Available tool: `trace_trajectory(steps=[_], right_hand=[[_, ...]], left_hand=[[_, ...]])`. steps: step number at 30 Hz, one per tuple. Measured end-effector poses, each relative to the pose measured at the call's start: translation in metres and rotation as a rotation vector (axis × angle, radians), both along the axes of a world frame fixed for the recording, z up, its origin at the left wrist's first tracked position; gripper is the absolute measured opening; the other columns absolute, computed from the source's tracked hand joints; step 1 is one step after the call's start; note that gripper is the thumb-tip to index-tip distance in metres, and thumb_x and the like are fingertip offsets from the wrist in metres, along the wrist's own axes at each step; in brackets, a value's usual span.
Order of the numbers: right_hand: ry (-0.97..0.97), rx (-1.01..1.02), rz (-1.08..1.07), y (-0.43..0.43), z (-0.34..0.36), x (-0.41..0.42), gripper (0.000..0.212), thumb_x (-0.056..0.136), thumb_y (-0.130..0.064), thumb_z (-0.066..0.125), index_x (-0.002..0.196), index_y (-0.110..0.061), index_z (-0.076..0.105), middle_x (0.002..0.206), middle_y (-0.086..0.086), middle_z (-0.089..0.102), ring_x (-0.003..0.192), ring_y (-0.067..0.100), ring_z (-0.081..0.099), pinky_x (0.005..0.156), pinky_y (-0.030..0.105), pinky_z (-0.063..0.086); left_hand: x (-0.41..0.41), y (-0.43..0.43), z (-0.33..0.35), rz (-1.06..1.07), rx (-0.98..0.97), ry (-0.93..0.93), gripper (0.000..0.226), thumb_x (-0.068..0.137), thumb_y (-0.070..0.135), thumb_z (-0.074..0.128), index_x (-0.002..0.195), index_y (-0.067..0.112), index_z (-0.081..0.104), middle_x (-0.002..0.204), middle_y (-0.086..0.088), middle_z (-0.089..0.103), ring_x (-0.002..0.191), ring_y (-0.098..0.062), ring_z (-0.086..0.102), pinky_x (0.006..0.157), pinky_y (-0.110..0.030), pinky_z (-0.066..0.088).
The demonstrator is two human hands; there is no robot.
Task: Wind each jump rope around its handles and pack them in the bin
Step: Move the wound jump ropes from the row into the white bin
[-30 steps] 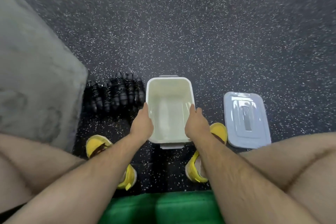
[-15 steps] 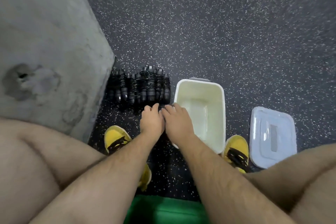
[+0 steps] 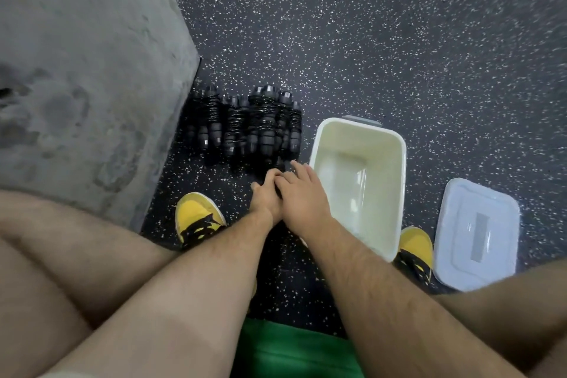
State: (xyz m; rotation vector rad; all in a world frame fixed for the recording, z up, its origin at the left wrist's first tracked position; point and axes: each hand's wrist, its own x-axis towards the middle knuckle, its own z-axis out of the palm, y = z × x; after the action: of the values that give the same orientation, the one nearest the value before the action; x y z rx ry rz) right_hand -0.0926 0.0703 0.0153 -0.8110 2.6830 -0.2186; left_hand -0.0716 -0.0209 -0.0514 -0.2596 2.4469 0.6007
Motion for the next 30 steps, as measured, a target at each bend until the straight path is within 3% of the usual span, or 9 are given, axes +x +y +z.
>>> trace_trajectory(steps=[1, 2, 5, 10, 14, 18, 21, 24, 30], right_hand=[[0.014, -0.017, 0.006, 0.001, 0.001, -0.001, 0.034, 0.095, -0.023, 0.054, 0.126, -0.011, 0.063, 0.131, 0.005, 0.063, 0.144, 0.031, 0.033, 0.122, 0.038, 0.013], [0.037, -0.04, 0.001, 0.002, 0.001, -0.002, 0.032, 0.091, -0.02, 0.058, 0.12, -0.012, 0.066, 0.121, 0.004, 0.067, 0.138, 0.032, 0.041, 0.119, 0.038, 0.02], [0.098, -0.113, -0.051, 0.01, 0.009, -0.006, 0.033, 0.08, -0.011, 0.06, 0.112, -0.014, 0.069, 0.109, 0.002, 0.069, 0.124, 0.032, 0.051, 0.107, 0.036, 0.03], [0.105, -0.129, -0.057, 0.018, 0.037, 0.0, 0.049, 0.079, -0.005, 0.055, 0.127, -0.014, 0.061, 0.123, 0.003, 0.062, 0.124, 0.03, 0.047, 0.101, 0.034, 0.033], [0.102, -0.111, -0.014, 0.022, 0.054, 0.011, 0.07, 0.082, -0.005, 0.056, 0.15, -0.018, 0.042, 0.149, 0.004, 0.045, 0.136, 0.03, 0.037, 0.109, 0.04, 0.035], [0.173, -0.053, 0.018, 0.028, 0.067, 0.017, 0.084, 0.085, -0.015, 0.066, 0.157, -0.022, 0.024, 0.163, 0.002, 0.025, 0.149, 0.033, 0.019, 0.12, 0.042, 0.02], [0.272, -0.049, -0.015, 0.041, 0.074, 0.014, 0.086, 0.077, -0.03, 0.076, 0.152, -0.018, 0.036, 0.151, 0.003, 0.043, 0.142, 0.035, 0.032, 0.118, 0.045, 0.025], [0.331, 0.0, -0.048, 0.062, 0.071, 0.014, 0.086, 0.069, -0.042, 0.08, 0.144, -0.017, 0.047, 0.133, 0.002, 0.056, 0.125, 0.032, 0.046, 0.104, 0.044, 0.04], [0.293, 0.022, -0.324, 0.086, 0.059, 0.02, 0.062, 0.073, -0.021, 0.067, 0.132, -0.023, 0.051, 0.116, 0.003, 0.057, 0.11, 0.031, 0.047, 0.089, 0.043, 0.044]], left_hand=[[-0.003, 0.0, 0.005, 0.345, 0.124, 0.01, 0.077, 0.08, -0.021, 0.038, 0.148, 0.015, 0.034, 0.147, -0.013, 0.036, 0.134, -0.032, 0.039, 0.113, -0.043, 0.034], [-0.003, 0.001, 0.024, 0.421, 0.106, 0.011, 0.064, 0.089, -0.006, 0.046, 0.146, 0.023, 0.036, 0.14, -0.014, 0.038, 0.121, -0.034, 0.05, 0.102, -0.041, 0.043], [0.002, -0.012, 0.041, 0.364, 0.006, 0.06, 0.048, 0.092, 0.012, 0.053, 0.132, 0.038, 0.044, 0.125, -0.012, 0.042, 0.098, -0.032, 0.056, 0.08, -0.037, 0.048], [0.022, -0.029, 0.08, 0.475, 0.041, 0.14, 0.058, 0.081, 0.001, 0.052, 0.131, 0.027, 0.043, 0.123, -0.012, 0.049, 0.111, -0.031, 0.051, 0.086, -0.038, 0.047], [0.028, -0.031, 0.114, 0.458, 0.061, 0.279, 0.058, 0.075, 0.0, 0.056, 0.129, 0.02, 0.045, 0.12, -0.004, 0.058, 0.108, -0.027, 0.057, 0.093, -0.045, 0.052], [0.025, -0.021, 0.142, 0.382, 0.256, 0.342, 0.054, 0.082, -0.003, 0.054, 0.128, 0.024, 0.05, 0.117, 0.005, 0.06, 0.099, -0.015, 0.06, 0.084, -0.033, 0.055], [0.018, -0.013, 0.15, 0.319, 0.319, 0.366, 0.045, 0.091, 0.0, 0.057, 0.129, 0.025, 0.053, 0.116, 0.009, 0.059, 0.099, -0.007, 0.055, 0.076, -0.017, 0.043], [0.012, -0.001, 0.147, 0.247, 0.344, 0.398, 0.044, 0.091, 0.005, 0.063, 0.131, 0.022, 0.057, 0.127, 0.005, 0.056, 0.114, -0.009, 0.052, 0.094, -0.017, 0.035], [0.006, 0.016, 0.135, 0.225, 0.298, 0.525, 0.041, 0.095, 0.021, 0.064, 0.135, 0.021, 0.057, 0.128, 0.004, 0.053, 0.112, -0.01, 0.053, 0.096, -0.021, 0.038]])
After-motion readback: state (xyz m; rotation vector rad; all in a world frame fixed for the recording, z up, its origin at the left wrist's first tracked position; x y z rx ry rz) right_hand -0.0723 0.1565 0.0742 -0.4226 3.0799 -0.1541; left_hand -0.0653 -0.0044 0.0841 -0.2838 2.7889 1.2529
